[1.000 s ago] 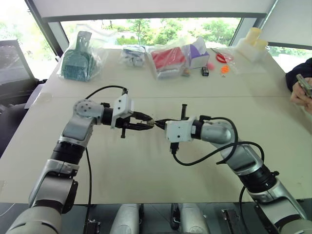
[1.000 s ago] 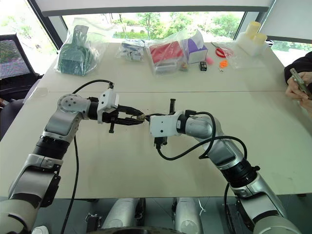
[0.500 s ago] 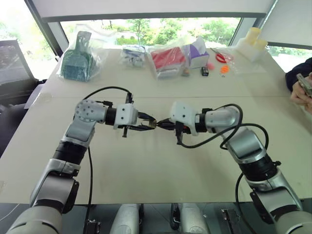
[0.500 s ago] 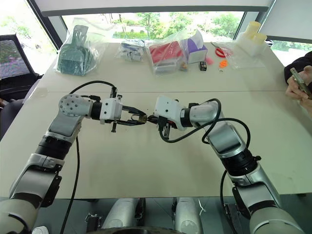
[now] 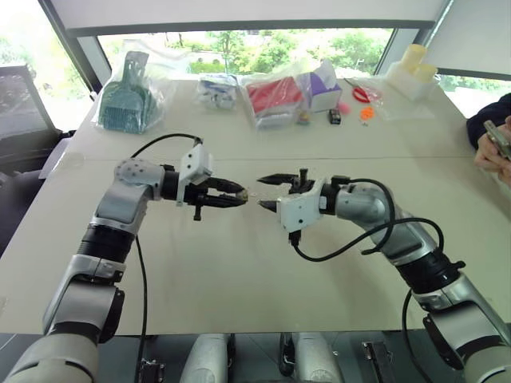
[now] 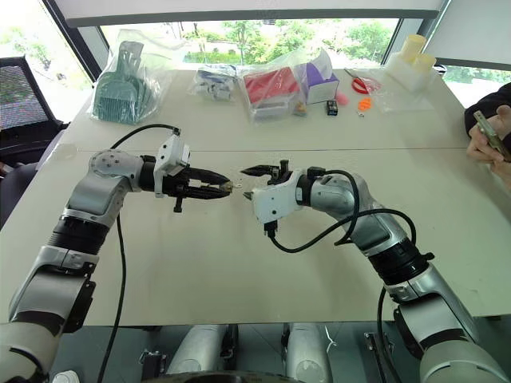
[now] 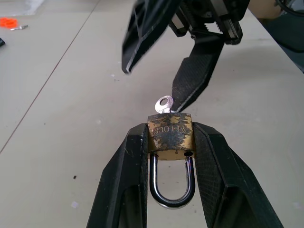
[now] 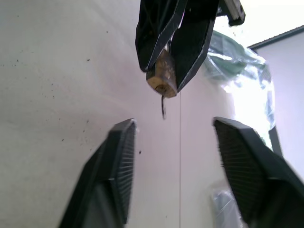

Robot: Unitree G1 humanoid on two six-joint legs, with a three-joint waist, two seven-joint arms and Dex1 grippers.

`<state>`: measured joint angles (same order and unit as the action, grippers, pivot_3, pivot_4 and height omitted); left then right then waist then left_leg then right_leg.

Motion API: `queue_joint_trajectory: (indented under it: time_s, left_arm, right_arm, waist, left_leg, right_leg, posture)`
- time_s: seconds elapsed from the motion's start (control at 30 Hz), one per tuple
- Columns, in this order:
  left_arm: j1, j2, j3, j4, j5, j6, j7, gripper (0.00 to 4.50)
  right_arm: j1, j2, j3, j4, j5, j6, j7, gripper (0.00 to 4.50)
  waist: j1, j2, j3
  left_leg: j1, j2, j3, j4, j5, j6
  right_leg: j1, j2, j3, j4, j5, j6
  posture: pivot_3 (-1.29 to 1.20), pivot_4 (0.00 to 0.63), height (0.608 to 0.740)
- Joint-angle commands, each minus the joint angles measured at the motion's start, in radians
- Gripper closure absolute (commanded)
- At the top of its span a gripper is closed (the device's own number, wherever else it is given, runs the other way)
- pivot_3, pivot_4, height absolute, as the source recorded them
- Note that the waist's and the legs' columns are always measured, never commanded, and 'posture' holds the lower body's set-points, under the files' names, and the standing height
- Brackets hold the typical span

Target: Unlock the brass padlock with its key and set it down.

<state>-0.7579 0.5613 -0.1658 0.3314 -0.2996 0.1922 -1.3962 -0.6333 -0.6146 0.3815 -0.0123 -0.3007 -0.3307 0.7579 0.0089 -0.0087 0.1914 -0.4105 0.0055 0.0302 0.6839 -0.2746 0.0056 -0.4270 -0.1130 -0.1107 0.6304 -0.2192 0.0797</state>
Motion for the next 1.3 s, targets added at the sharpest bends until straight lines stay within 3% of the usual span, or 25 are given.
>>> queue_joint_trajectory:
  time_s: [0.03, 0.47, 0.57, 0.77, 0.8, 1.27, 1.3]
  left_arm:
    - [-0.042, 0.004, 0.038, -0.033, -0.038, 0.026, -0.01, 3.71]
    - [-0.067, -0.007, 0.056, -0.011, -0.065, 0.071, -0.03, 3.71]
    - [-0.064, -0.002, 0.054, -0.019, -0.069, 0.086, -0.044, 3.71]
    - [-0.047, 0.015, 0.044, -0.047, -0.078, 0.11, -0.078, 3.71]
    - [-0.047, 0.016, 0.044, -0.048, -0.079, 0.113, -0.079, 3.71]
    - [-0.04, 0.026, 0.033, -0.079, -0.097, 0.16, -0.097, 3.71]
    - [-0.04, 0.028, 0.032, -0.081, -0.096, 0.166, -0.096, 3.21]
  right_arm:
    - [-0.034, 0.008, -0.01, 0.012, -0.038, -0.098, -0.042, 0.03]
    - [-0.088, 0.076, -0.007, 0.095, -0.117, -0.283, -0.148, 0.03]
    - [-0.095, 0.078, -0.008, 0.111, -0.145, -0.314, -0.169, 0.91]
    - [-0.105, 0.08, -0.01, 0.136, -0.179, -0.355, -0.195, 4.13]
    - [-0.105, 0.08, -0.01, 0.138, -0.181, -0.359, -0.196, 4.48]
    - [-0.1, 0.081, -0.009, 0.143, -0.176, -0.349, -0.188, 4.48]
    - [-0.101, 0.082, -0.009, 0.144, -0.174, -0.347, -0.187, 4.49]
  waist:
    - [0.001, 0.0, 0.0]
    - [-0.002, 0.0, 0.0]
    - [-0.002, 0.0, 0.0]
    - [-0.003, 0.0, 0.0]
    - [-0.003, 0.0, 0.0]
    - [-0.004, 0.0, 0.0]
    - [-0.004, 0.0, 0.0]
  left_leg:
    - [0.0, 0.0, 0.0, 0.0, 0.0, 0.0]
    - [0.0, 0.0, 0.0, 0.0, 0.0, 0.0]
    - [0.0, 0.0, 0.0, 0.0, 0.0, 0.0]
    - [0.0, 0.0, 0.0, 0.0, 0.0, 0.0]
    - [0.0, 0.0, 0.0, 0.0, 0.0, 0.0]
    - [0.0, 0.001, 0.0, 0.0, 0.0, 0.0]
    - [0.0, 0.001, 0.0, 0.0, 0.0, 0.0]
  right_leg:
    - [0.0, 0.0, 0.0, 0.0, 0.0, 0.0]
    - [0.0, 0.0, 0.001, 0.0, 0.0, 0.0]
    - [0.0, 0.0, 0.001, 0.0, 0.0, 0.0]
    - [0.0, 0.0, 0.001, 0.0, 0.0, 0.0]
    - [0.0, 0.0, 0.001, 0.0, 0.0, 0.0]
    - [0.0, 0.0, 0.001, 0.0, 0.0, 0.0]
    - [0.0, 0.0, 0.001, 0.0, 0.0, 0.0]
  posture:
    - [0.0, 0.15, 0.74]
    - [0.0, 0.15, 0.74]
    - [0.0, 0.15, 0.74]
    - [0.0, 0.15, 0.74]
    - [0.0, 0.15, 0.74]
    - [0.0, 0.15, 0.74]
    - [0.0, 0.15, 0.74]
